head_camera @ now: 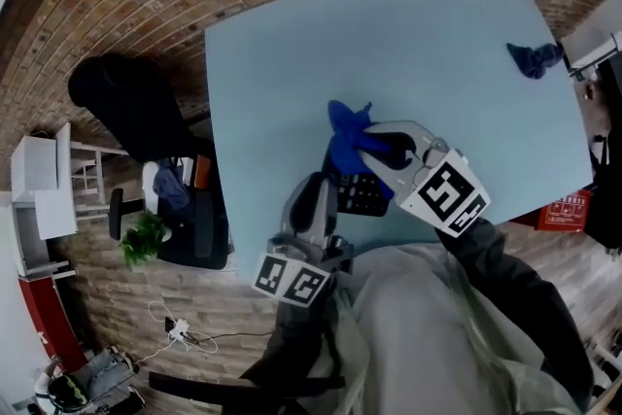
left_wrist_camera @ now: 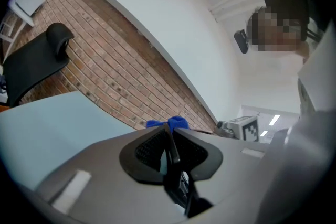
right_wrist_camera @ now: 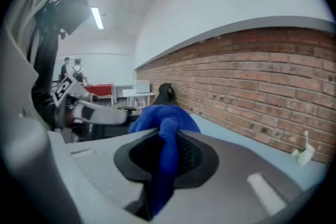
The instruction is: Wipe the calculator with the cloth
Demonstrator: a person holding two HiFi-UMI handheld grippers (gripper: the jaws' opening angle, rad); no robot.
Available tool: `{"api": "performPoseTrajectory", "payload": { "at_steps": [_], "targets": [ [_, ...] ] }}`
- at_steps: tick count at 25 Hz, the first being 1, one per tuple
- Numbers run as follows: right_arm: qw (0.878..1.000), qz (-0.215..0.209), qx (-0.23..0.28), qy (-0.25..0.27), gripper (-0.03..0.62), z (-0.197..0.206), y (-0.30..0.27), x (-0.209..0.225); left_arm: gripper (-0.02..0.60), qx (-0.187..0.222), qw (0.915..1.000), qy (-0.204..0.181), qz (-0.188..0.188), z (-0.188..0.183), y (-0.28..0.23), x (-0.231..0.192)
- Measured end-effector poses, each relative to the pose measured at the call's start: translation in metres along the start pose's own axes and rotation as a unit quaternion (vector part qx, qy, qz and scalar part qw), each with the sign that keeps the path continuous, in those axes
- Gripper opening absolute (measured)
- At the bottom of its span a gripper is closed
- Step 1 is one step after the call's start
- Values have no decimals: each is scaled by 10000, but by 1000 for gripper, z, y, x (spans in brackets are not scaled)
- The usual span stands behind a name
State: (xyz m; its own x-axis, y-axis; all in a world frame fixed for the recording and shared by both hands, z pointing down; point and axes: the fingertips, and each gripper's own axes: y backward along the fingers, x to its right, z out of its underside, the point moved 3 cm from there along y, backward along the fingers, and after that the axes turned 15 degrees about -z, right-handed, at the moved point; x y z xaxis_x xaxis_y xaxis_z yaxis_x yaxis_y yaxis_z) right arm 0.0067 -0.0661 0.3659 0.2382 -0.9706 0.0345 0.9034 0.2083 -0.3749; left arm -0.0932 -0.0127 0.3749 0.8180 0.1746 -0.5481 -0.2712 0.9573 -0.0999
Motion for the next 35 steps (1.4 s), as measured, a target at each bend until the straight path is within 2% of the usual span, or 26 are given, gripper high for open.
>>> {"api": "performPoseTrajectory", "payload": {
  "at_steps": [2, 3, 6, 8, 9, 11, 13, 15, 16, 18, 21, 22, 23, 25, 26, 28, 29, 30, 32, 35],
  "targets": [
    [9998, 132, -118, 95, 58, -7, 1, 11, 54, 80, 9999, 59, -40, -2, -2, 3],
    [9996, -43, -223, 138, 58, -9, -2, 2, 54, 149, 9997, 132, -139, -4, -4, 2],
    [9931, -1005, -553, 227, 58, -6, -9, -57, 54, 322, 9978, 335, -483, -14, -8, -11],
    [9862, -1484, -700, 209, 58, 1, -6, -90, 54, 386, 9966, 492, -535, -20, -7, -19],
    [9852, -1561, -686, 198, 58, 3, -4, -95, 54, 422, 9964, 558, -485, -24, -5, -21],
    [9916, -1241, -324, 153, 58, 5, 2, -77, 54, 493, 9965, 594, -333, -29, -2, -19],
    [9987, -477, 78, -161, 58, 5, 15, -36, 55, 541, 9961, 652, -246, -30, 1, -16],
    [9992, 121, 66, -388, 58, 8, 29, -5, 55, 586, 9944, 839, -256, -30, 1, -16],
    [9993, 147, -48, -329, 58, 8, 31, -2, 55, 609, 9933, 936, -290, -31, 1, -18],
    [9988, -377, -312, 7, 58, 3, 26, -30, 55, 659, 9910, 1100, -384, -33, 1, -24],
    [9849, -1611, -558, 312, 58, -3, 12, -104, 54, 752, 9864, 1391, -442, -38, 4, -34],
    [9813, -1796, -576, 377, 58, -4, 12, -118, 54, 787, 9845, 1511, -408, -40, 5, -36],
    [9813, -1792, -510, 492, 58, -6, 14, -121, 54, 823, 9827, 1623, -354, -41, 6, -37],
    [9872, -1377, -65, 805, 58, -16, 26, -99, 54, 899, 9788, 1827, -209, -44, 9, -37],
    [9915, -995, 227, 801, 58, -21, 35, -80, 54, 931, 9756, 1985, -99, -46, 10, -36],
    [9975, -1, 700, 48, 58, -23, 59, -36, 54, 986, 9651, 2422, 162, -50, 12, -35],
    [9954, 355, 841, -303, 58, -21, 67, -18, 54, 1011, 9595, 2617, 246, -52, 13, -35],
    [9935, 474, 944, -414, 58, -21, 72, -8, 54, 1037, 9549, 2767, 285, -53, 13, -35],
    [9928, 138, 1164, -264, 58, -25, 69, -15, 54, 1085, 9504, 2902, 264, -54, 13, -36],
    [9885, -995, 1138, -14, 58, -27, 47, -76, 54, 1113, 9504, 2901, 142, -55, 12, -41]
  ]
}}
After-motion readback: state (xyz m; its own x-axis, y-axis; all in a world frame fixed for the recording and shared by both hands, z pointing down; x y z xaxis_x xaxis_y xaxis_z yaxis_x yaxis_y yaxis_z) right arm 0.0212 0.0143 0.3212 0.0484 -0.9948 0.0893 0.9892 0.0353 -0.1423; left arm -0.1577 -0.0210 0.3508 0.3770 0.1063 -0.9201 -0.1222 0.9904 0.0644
